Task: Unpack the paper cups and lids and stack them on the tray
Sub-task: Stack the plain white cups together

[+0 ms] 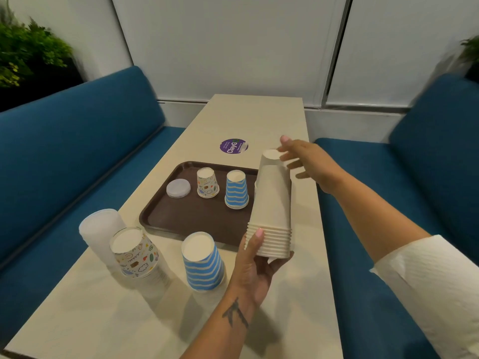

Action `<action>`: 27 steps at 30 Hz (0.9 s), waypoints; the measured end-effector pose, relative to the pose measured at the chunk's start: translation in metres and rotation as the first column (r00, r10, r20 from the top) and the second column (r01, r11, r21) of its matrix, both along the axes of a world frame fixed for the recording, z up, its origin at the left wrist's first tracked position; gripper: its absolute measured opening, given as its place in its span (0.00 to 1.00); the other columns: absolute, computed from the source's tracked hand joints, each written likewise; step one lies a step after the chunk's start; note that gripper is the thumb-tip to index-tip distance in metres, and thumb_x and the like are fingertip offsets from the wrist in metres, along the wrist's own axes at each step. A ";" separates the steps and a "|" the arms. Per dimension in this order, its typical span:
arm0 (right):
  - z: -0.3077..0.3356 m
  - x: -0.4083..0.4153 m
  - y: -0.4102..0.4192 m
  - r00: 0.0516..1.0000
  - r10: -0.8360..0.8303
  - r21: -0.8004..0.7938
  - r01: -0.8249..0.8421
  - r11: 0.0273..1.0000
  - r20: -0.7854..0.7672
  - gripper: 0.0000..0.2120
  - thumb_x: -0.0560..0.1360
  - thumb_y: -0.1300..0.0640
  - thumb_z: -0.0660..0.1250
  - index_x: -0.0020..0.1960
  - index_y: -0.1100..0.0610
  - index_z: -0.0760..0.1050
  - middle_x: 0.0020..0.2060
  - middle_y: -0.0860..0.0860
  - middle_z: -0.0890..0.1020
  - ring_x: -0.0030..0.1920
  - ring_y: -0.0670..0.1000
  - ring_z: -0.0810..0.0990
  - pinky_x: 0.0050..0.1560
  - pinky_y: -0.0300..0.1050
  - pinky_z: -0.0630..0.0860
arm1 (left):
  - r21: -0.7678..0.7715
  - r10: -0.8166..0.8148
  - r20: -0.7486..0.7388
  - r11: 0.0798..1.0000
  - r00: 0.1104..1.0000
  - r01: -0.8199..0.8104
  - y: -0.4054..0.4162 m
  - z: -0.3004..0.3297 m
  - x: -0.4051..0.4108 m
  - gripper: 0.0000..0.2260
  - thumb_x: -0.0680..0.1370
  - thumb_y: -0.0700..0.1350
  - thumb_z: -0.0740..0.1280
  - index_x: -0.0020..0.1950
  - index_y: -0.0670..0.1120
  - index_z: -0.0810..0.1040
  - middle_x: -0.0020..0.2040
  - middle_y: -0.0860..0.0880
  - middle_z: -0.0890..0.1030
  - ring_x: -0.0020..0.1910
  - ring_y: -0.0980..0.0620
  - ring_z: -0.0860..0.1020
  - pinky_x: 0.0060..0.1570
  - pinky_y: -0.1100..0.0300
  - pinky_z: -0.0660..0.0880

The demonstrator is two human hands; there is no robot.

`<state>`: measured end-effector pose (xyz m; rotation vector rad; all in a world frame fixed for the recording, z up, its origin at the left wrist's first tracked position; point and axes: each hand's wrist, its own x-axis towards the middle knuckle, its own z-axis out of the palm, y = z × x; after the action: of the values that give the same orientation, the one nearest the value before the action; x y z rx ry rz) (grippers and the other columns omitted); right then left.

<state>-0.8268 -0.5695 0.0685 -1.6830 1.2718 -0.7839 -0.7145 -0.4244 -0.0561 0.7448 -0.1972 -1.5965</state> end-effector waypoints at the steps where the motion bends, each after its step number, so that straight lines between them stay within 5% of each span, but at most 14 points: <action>1: 0.002 -0.002 0.006 0.999 0.042 0.047 -0.041 0.998 -0.025 0.25 0.77 0.37 0.57 0.63 0.54 0.74 0.58 0.52 0.77 0.56 0.55 0.77 0.56 0.51 0.75 | -0.009 -0.003 0.002 1.000 1.000 0.003 0.000 0.002 -0.001 0.51 0.49 0.53 0.85 0.69 0.41 0.71 0.59 0.38 0.79 0.57 0.39 0.78 0.43 0.47 0.81; 10: 0.004 -0.008 0.028 0.996 0.082 0.116 -0.078 0.990 -0.033 0.18 0.73 0.44 0.69 0.57 0.54 0.75 0.50 0.50 0.79 0.48 0.50 0.80 0.39 0.39 0.79 | -0.069 -0.052 0.011 0.996 0.999 0.052 0.009 0.009 -0.011 0.49 0.50 0.54 0.85 0.68 0.42 0.72 0.59 0.37 0.79 0.57 0.39 0.78 0.44 0.48 0.81; 20: 0.011 -0.005 0.027 0.999 0.020 0.102 -0.024 0.994 0.034 0.19 0.72 0.45 0.70 0.55 0.58 0.76 0.49 0.50 0.79 0.47 0.50 0.80 0.35 0.38 0.78 | -0.066 -0.037 0.030 0.997 0.999 0.038 0.007 0.018 -0.009 0.48 0.49 0.55 0.84 0.66 0.42 0.74 0.56 0.39 0.81 0.53 0.42 0.80 0.42 0.48 0.81; 27: 0.013 -0.002 0.023 0.997 0.004 0.090 -0.010 0.996 0.071 0.21 0.73 0.45 0.69 0.57 0.60 0.76 0.52 0.53 0.80 0.49 0.53 0.80 0.44 0.44 0.79 | -0.072 -0.054 0.056 0.996 0.997 0.058 0.009 0.016 -0.004 0.43 0.52 0.55 0.83 0.63 0.42 0.76 0.56 0.37 0.80 0.55 0.39 0.78 0.43 0.48 0.81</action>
<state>-0.8288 -0.5461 0.0814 -1.5731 1.2342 -0.7639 -0.7188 -0.4157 -0.0403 0.7310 -0.3175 -1.6143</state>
